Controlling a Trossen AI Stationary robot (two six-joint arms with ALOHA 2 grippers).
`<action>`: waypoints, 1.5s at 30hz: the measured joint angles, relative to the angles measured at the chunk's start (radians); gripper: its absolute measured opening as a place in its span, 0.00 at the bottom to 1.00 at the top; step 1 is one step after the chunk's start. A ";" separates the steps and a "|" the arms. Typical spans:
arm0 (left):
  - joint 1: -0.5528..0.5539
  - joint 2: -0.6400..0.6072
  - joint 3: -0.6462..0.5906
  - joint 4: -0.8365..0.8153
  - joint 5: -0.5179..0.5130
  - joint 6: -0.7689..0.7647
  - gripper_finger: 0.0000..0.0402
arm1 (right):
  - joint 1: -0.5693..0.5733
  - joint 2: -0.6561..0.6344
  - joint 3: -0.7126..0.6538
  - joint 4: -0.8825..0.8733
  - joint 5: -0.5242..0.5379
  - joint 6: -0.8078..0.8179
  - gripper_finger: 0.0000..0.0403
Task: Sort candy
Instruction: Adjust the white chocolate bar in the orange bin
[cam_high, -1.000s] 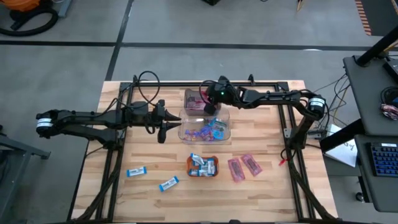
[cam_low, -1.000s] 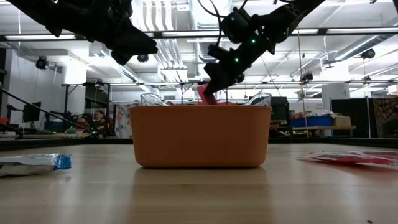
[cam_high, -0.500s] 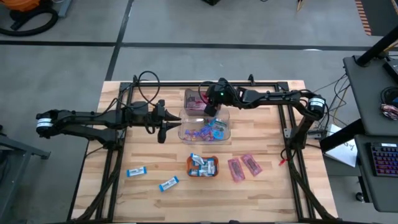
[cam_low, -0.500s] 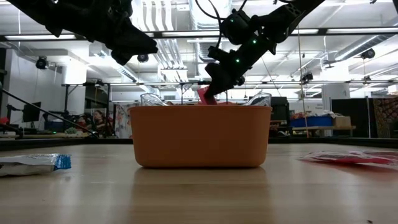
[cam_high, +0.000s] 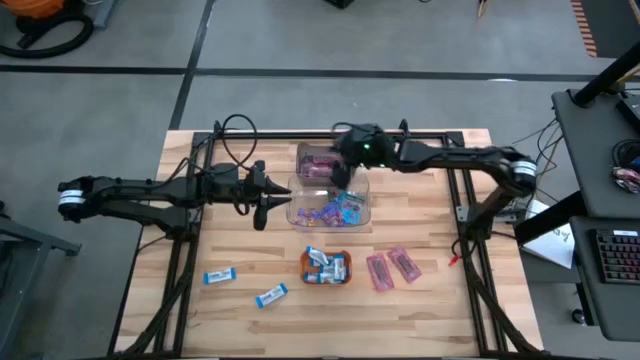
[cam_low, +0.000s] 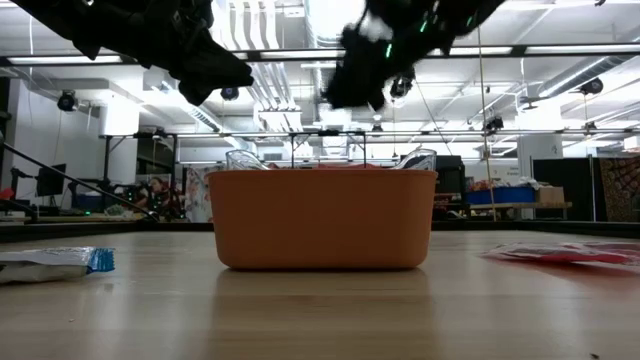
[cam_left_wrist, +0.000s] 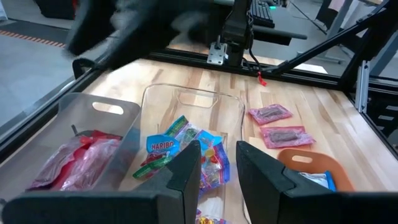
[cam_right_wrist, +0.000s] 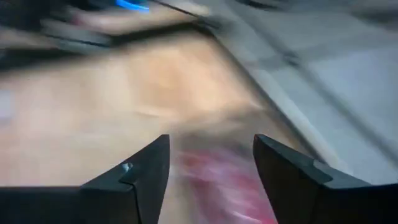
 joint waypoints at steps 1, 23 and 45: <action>-0.001 0.000 0.000 0.000 0.000 -0.006 0.22 | 0.015 -0.025 0.004 -0.006 -0.103 -0.001 0.55; -0.018 0.000 0.000 0.007 0.002 -0.018 0.22 | 0.562 0.043 -0.034 -0.165 -0.038 0.252 0.24; -0.018 0.000 0.000 0.013 0.001 0.013 0.22 | 0.685 0.288 0.040 -0.091 0.486 0.343 0.02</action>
